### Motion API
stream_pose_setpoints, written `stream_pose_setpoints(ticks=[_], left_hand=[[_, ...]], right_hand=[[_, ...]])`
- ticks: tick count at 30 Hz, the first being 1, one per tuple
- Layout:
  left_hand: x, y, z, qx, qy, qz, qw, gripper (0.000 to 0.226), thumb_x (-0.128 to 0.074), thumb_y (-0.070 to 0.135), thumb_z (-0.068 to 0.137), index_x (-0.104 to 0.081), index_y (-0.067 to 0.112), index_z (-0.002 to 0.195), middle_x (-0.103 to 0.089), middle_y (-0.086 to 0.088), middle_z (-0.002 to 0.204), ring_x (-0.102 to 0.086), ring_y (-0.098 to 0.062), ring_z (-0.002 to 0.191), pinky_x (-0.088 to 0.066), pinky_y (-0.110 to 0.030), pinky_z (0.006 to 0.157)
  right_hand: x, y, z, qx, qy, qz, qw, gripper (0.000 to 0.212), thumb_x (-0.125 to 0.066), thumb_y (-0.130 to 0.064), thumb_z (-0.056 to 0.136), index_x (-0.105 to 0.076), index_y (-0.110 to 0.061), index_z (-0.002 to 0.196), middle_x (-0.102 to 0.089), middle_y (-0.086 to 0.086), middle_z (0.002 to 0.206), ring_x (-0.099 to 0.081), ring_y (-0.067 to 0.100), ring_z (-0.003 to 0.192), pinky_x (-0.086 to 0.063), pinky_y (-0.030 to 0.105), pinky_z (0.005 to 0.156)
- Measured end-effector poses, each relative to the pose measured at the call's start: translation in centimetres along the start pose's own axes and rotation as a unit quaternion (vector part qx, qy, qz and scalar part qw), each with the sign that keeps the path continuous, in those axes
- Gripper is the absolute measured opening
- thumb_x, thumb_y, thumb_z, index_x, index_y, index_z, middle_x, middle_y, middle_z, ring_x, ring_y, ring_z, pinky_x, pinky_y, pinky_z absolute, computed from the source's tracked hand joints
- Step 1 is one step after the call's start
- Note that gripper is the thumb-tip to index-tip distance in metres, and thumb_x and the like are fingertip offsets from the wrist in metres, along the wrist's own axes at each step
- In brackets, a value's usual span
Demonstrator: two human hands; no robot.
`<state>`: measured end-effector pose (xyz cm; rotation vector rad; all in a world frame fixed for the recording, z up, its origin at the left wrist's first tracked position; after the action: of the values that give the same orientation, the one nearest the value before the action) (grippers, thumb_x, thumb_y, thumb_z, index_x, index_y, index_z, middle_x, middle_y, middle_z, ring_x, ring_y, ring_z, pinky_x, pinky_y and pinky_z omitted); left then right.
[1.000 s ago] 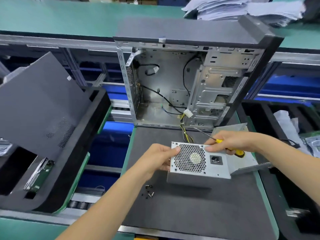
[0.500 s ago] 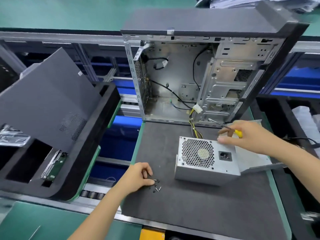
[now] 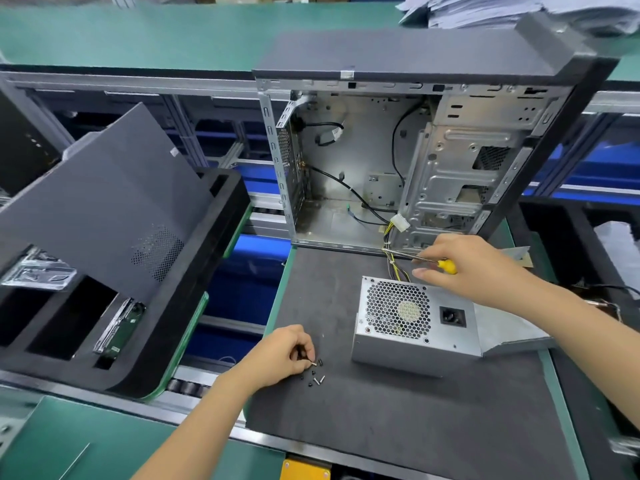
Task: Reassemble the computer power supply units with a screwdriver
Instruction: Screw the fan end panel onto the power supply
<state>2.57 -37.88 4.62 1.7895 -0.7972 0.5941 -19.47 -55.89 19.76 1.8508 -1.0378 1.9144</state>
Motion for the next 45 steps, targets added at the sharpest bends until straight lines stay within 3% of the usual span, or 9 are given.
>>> stream_pose_setpoints(ticks=[3, 8, 16, 21, 24, 28, 37, 41, 45], left_hand=[[-0.1, 0.1, 0.1, -0.012, -0.008, 0.040, 0.999, 0.008, -0.067, 0.013, 0.085, -0.067, 0.021, 0.087, -0.057, 0.006, 0.094, -0.057, -0.014, 0.076, -0.050, -0.029, 0.074], [-0.2, -0.5, 0.1, -0.025, -0.004, 0.007, 1.000, 0.011, -0.069, 0.012, 0.086, -0.070, 0.024, 0.086, -0.058, 0.013, 0.091, -0.056, -0.007, 0.072, -0.048, -0.019, 0.071], [-0.2, -0.9, 0.0, -0.036, 0.024, -0.032, 0.999, 0.006, -0.070, 0.019, 0.088, -0.073, 0.023, 0.085, -0.060, 0.014, 0.088, -0.058, -0.005, 0.082, -0.048, -0.024, 0.080], [1.2, -0.6, 0.4, -0.021, 0.079, -0.133, 0.988, 0.012, -0.070, 0.011, 0.088, -0.071, 0.021, 0.081, -0.067, 0.012, 0.081, -0.060, -0.003, 0.072, -0.047, -0.014, 0.070], [1.3, -0.3, 1.0, -0.036, 0.047, -0.081, 0.995, 0.010, -0.072, 0.014, 0.086, -0.071, 0.023, 0.082, -0.066, 0.013, 0.083, -0.057, -0.003, 0.075, -0.045, -0.013, 0.068], [0.4, -0.8, 1.1, -0.040, 0.005, -0.017, 0.999, 0.007, -0.071, 0.013, 0.086, -0.071, 0.020, 0.088, -0.064, 0.010, 0.091, -0.058, -0.008, 0.078, -0.051, -0.029, 0.078], [-0.4, -0.9, 0.7, -0.089, -0.021, 0.009, 0.996, 0.011, -0.073, 0.021, 0.085, -0.068, 0.030, 0.081, -0.051, 0.021, 0.092, -0.053, -0.005, 0.077, -0.043, -0.017, 0.073], [1.9, 1.4, 0.4, -0.078, 0.053, -0.153, 0.984, 0.015, -0.075, 0.012, 0.085, -0.072, 0.024, 0.076, -0.062, 0.010, 0.086, -0.052, -0.004, 0.071, -0.041, -0.017, 0.070], [5.4, 7.6, 1.6, -0.065, 0.158, -0.353, 0.920, 0.013, -0.074, 0.010, 0.084, -0.075, 0.021, 0.079, -0.069, 0.007, 0.075, -0.053, -0.004, 0.066, -0.043, -0.013, 0.063]], right_hand=[[0.0, -0.1, 0.0, 0.004, 0.002, 0.001, 1.000, 0.034, -0.054, -0.051, 0.087, -0.070, -0.023, 0.097, -0.057, -0.005, 0.088, -0.056, 0.017, 0.086, -0.048, 0.043, 0.079], [0.0, -0.2, 0.0, 0.008, 0.001, 0.011, 1.000, 0.029, -0.056, -0.049, 0.088, -0.069, -0.029, 0.105, -0.057, -0.008, 0.090, -0.054, 0.015, 0.088, -0.048, 0.040, 0.081], [-0.2, -1.3, 0.1, 0.016, 0.001, 0.020, 1.000, 0.025, -0.058, -0.043, 0.089, -0.070, -0.027, 0.105, -0.055, -0.008, 0.085, -0.053, 0.014, 0.084, -0.047, 0.038, 0.079], [0.1, -2.6, 0.1, 0.031, 0.032, 0.025, 0.999, 0.018, -0.059, -0.039, 0.088, -0.068, -0.024, 0.083, -0.051, -0.008, 0.074, -0.051, 0.014, 0.074, -0.047, 0.040, 0.074], [-0.1, -3.4, 0.2, 0.032, 0.034, 0.038, 0.998, 0.017, -0.059, -0.039, 0.088, -0.070, -0.026, 0.088, -0.051, -0.011, 0.074, -0.052, 0.012, 0.075, -0.047, 0.039, 0.074], [-0.3, -3.7, 0.1, 0.023, 0.031, 0.043, 0.998, 0.018, -0.059, -0.039, 0.089, -0.071, -0.026, 0.093, -0.050, -0.013, 0.074, -0.051, 0.011, 0.077, -0.047, 0.038, 0.075], [-0.1, -3.6, -0.8, -0.002, 0.040, 0.052, 0.998, 0.020, -0.058, -0.037, 0.090, -0.072, -0.022, 0.091, -0.056, -0.008, 0.077, -0.054, 0.012, 0.078, -0.047, 0.039, 0.075], [0.8, -3.6, -1.4, -0.001, 0.050, 0.097, 0.994, 0.017, -0.063, -0.029, 0.089, -0.068, -0.030, 0.073, -0.058, -0.007, 0.074, -0.055, 0.011, 0.074, -0.046, 0.031, 0.073], [2.1, -3.8, -1.7, -0.003, 0.078, 0.245, 0.966, 0.018, -0.074, -0.022, 0.080, -0.070, -0.039, 0.077, -0.069, -0.020, 0.075, -0.060, -0.006, 0.075, -0.040, 0.006, 0.068]])
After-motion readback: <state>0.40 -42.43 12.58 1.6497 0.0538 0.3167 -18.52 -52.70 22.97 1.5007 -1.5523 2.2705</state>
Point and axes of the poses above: each hand's wrist, its own z-axis towards the middle knuckle, its own x-axis out of the back of the hand, y = z × x, the point moved 5 cm from there along z, towards the middle knuckle
